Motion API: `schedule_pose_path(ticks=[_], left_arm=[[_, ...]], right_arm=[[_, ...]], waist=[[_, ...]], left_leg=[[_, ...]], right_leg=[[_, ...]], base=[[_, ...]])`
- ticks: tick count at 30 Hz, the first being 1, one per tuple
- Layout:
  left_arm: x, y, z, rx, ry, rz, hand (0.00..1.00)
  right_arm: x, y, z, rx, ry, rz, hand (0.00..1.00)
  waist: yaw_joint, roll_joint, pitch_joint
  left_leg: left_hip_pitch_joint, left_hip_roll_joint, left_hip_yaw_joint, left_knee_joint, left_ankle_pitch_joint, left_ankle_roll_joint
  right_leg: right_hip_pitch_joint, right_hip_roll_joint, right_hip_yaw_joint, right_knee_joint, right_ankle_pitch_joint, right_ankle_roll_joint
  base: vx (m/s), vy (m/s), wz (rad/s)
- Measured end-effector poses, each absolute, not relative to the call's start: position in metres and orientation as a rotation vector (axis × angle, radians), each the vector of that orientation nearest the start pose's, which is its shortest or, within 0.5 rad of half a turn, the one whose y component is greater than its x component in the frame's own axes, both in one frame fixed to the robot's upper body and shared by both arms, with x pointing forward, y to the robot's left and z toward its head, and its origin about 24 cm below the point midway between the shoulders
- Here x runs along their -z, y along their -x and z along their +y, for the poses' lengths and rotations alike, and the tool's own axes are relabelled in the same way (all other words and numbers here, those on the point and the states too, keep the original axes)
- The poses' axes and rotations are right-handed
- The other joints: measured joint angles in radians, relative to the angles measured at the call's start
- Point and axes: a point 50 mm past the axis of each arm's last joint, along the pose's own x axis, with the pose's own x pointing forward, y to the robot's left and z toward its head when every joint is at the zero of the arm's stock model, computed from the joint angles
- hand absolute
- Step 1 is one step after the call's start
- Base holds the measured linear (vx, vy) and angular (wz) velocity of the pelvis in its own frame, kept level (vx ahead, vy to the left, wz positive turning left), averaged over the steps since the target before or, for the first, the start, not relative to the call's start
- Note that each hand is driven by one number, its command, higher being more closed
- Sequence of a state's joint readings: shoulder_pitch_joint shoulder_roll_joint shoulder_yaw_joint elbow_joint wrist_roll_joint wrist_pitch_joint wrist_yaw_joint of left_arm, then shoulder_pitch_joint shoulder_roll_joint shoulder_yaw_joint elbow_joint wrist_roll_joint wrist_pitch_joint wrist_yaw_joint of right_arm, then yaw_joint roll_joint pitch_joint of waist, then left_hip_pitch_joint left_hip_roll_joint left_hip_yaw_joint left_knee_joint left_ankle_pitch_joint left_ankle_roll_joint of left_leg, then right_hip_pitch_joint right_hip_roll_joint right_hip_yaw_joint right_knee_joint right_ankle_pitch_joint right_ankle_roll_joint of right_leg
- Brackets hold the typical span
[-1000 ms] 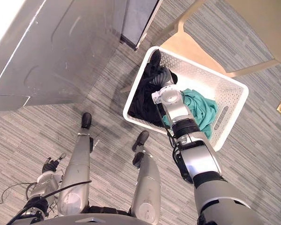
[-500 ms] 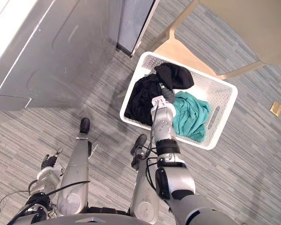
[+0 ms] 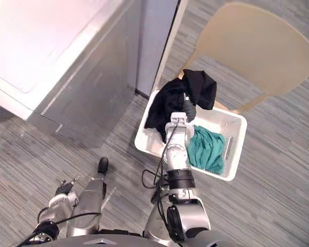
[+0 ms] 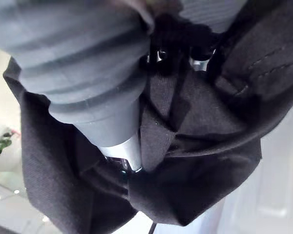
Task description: Pick up the laundry basket with both hands and put the clothes into the washing machine.
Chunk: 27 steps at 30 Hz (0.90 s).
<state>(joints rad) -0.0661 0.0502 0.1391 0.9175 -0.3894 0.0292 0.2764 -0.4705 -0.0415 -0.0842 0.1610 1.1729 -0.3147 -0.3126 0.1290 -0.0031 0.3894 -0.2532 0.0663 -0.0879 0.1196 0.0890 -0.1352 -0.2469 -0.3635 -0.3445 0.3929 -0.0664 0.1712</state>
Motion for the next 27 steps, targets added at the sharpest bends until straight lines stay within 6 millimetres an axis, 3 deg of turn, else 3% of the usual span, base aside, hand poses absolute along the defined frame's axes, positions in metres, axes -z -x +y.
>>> schedule_pose_path(ticks=[3, 4, 7, 10, 12, 15, 19, 23, 25, 27], left_arm=[[0.141, -0.149, 0.197, -0.583, 0.281, 0.962, 0.0], [0.148, -0.132, 0.197, -0.616, 0.294, 1.015, 0.0], [0.157, -0.102, 0.203, -0.689, 0.316, 1.088, 0.0], [0.155, -0.089, 0.216, -0.805, 0.372, 1.066, 0.0], [0.146, -0.092, 0.23, -0.888, 0.413, 0.984, 0.0], [0.104, -0.114, 0.273, -1.086, 0.506, 0.654, 0.0], [0.02, -0.152, 0.323, -1.202, 0.44, 0.182, 0.0], [-0.038, -0.183, 0.328, -1.125, 0.28, -0.041, 0.0], [-0.072, -0.204, 0.313, -0.989, 0.237, -0.166, 0.0], [-0.09, -0.217, 0.298, -0.881, 0.227, -0.234, 0.0]], right_arm=[[-0.132, -0.324, -0.173, 0.256, -1.263, -0.342, 1.0], [-0.128, -0.321, -0.175, 0.274, -1.279, -0.347, 1.0], [-0.128, -0.32, -0.176, 0.285, -1.25, -0.358, 1.0], [-0.128, -0.318, -0.189, 0.326, -1.249, -0.387, 1.0], [-0.128, -0.317, -0.196, 0.352, -1.242, -0.405, 1.0], [-0.129, -0.315, -0.206, 0.386, -1.218, -0.433, 1.0], [-0.136, -0.315, -0.214, 0.397, -1.177, -0.463, 1.0], [-0.158, -0.32, -0.218, 0.36, -1.111, -0.526, 1.0], [-0.167, -0.319, -0.221, 0.334, -1.092, -0.544, 1.0], [-0.169, -0.321, -0.218, 0.321, -1.09, -0.534, 1.0]], waist=[[0.002, 0.024, -0.053], [0.004, 0.038, -0.102], [0.018, 0.054, -0.165], [0.036, 0.06, -0.237], [0.048, 0.061, -0.26], [0.07, 0.06, -0.313], [0.077, 0.071, -0.333], [0.07, 0.093, -0.359], [0.066, 0.098, -0.363], [0.058, 0.097, -0.37]], left_leg=[[0.055, -0.009, -0.01, -0.04, 0.016, 0.0], [0.082, -0.016, -0.023, -0.059, 0.017, 0.001], [0.142, -0.017, -0.028, -0.08, 0.012, -0.003], [0.177, -0.016, -0.035, -0.11, 0.01, -0.004], [0.194, -0.015, -0.043, -0.114, 0.005, -0.005], [0.208, -0.022, -0.04, -0.115, -0.003, 0.004], [0.276, -0.037, -0.042, -0.119, -0.006, 0.01], [0.278, -0.04, -0.037, -0.129, -0.006, 0.022], [0.302, -0.042, -0.023, -0.152, -0.003, 0.027], [0.312, -0.043, -0.018, -0.159, -0.001, 0.028]], right_leg=[[0.049, -0.015, -0.019, -0.004, -0.016, 0.01], [0.085, -0.019, -0.038, -0.016, -0.025, 0.018], [0.154, -0.015, -0.055, -0.051, -0.029, 0.026], [0.204, -0.004, -0.072, -0.105, -0.019, 0.038], [0.232, 0.003, -0.079, -0.134, -0.011, 0.04], [0.264, 0.005, -0.085, -0.175, 0.005, 0.047], [0.356, 0.001, -0.094, -0.227, 0.026, 0.06], [0.363, 0.004, -0.091, -0.256, 0.041, 0.055], [0.38, 0.005, -0.084, -0.279, 0.058, 0.055], [0.385, 0.005, -0.077, -0.291, 0.07, 0.051]], base=[[0.11, -0.035, 0.22], [0.18, -0.063, 0.29], [0.14, -0.05, 0.1], [0.1, -0.046, 0.02], [0.07, -0.027, 0.03], [0.04, -0.008, -0.01], [0.02, -0.003, -0.01], [-0.07, 0.017, -0.04], [-0.07, 0.018, -0.09], [-0.05, 0.021, -0.14]])
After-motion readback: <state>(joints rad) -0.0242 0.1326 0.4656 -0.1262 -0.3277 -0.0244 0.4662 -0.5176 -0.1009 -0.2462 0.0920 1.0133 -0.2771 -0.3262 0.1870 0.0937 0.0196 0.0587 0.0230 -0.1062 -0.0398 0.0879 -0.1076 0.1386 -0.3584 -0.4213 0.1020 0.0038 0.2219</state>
